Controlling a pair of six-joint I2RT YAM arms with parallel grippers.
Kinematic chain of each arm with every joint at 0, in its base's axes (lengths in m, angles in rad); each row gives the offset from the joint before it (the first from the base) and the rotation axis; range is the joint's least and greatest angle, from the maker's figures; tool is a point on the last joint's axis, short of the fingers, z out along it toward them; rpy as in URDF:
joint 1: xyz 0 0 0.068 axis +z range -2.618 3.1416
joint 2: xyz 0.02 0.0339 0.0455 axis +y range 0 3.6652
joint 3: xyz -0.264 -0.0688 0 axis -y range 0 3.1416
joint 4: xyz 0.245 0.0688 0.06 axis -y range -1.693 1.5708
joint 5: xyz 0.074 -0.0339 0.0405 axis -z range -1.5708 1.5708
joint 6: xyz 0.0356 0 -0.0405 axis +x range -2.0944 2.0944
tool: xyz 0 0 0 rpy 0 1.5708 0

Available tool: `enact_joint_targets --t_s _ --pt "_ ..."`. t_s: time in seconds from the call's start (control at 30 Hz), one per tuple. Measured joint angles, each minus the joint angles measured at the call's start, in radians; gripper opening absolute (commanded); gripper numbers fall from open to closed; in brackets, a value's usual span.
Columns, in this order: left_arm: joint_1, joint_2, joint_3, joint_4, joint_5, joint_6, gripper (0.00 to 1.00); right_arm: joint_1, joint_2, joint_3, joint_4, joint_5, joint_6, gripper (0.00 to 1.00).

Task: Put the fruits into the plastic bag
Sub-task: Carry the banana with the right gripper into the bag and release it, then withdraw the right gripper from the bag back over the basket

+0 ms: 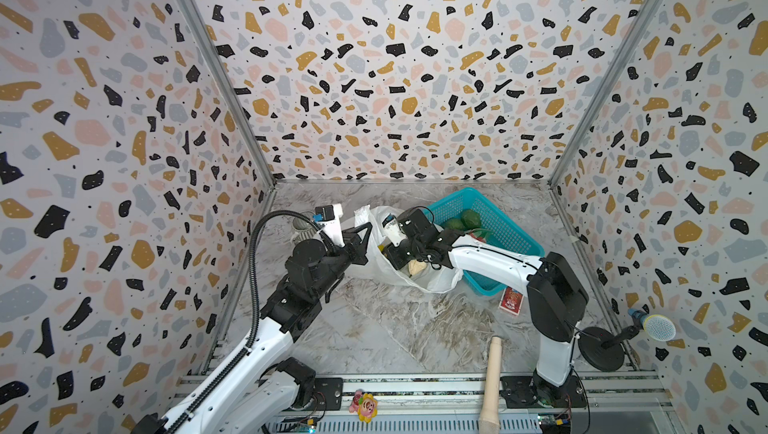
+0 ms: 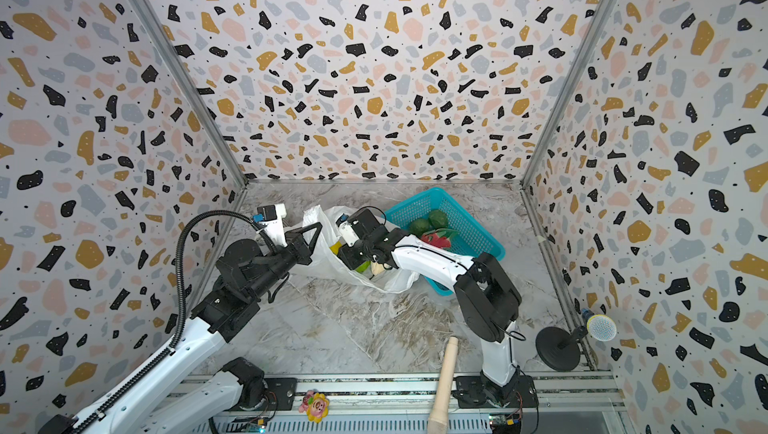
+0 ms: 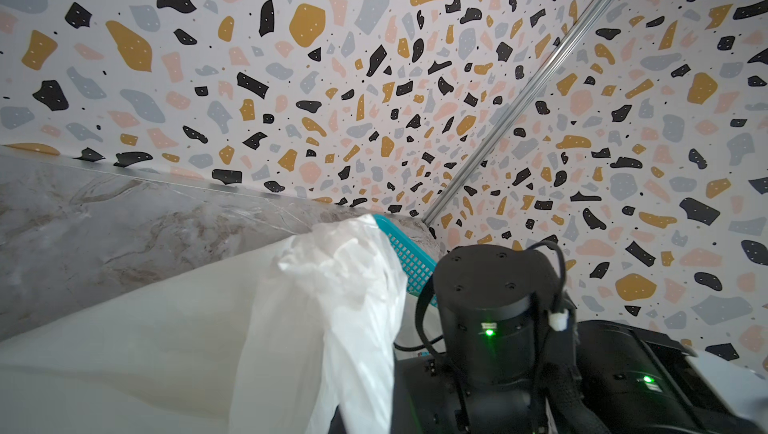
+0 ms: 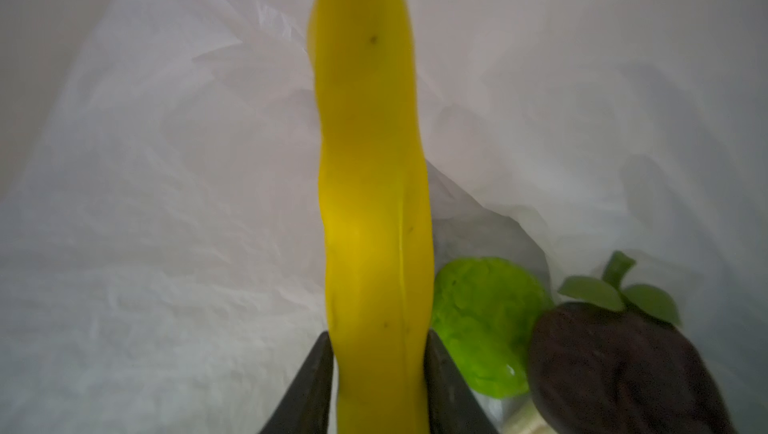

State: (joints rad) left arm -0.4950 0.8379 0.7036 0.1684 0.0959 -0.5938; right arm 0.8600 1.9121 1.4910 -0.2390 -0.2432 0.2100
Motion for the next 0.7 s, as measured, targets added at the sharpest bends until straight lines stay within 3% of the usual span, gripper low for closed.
enact_joint_targets --t_s 0.13,0.5,0.7 --pt "0.0 0.0 0.0 0.005 -0.004 -0.006 0.0 0.003 -0.009 -0.014 0.011 -0.003 -0.011 0.83" --pt "0.0 0.026 -0.004 0.008 -0.041 -0.022 0.0 -0.075 -0.472 -0.314 0.104 0.0 -0.018 0.84" --pt "0.0 0.034 -0.004 0.008 -0.051 -0.023 0.0 -0.207 -0.704 -0.417 0.142 0.025 0.031 1.0"
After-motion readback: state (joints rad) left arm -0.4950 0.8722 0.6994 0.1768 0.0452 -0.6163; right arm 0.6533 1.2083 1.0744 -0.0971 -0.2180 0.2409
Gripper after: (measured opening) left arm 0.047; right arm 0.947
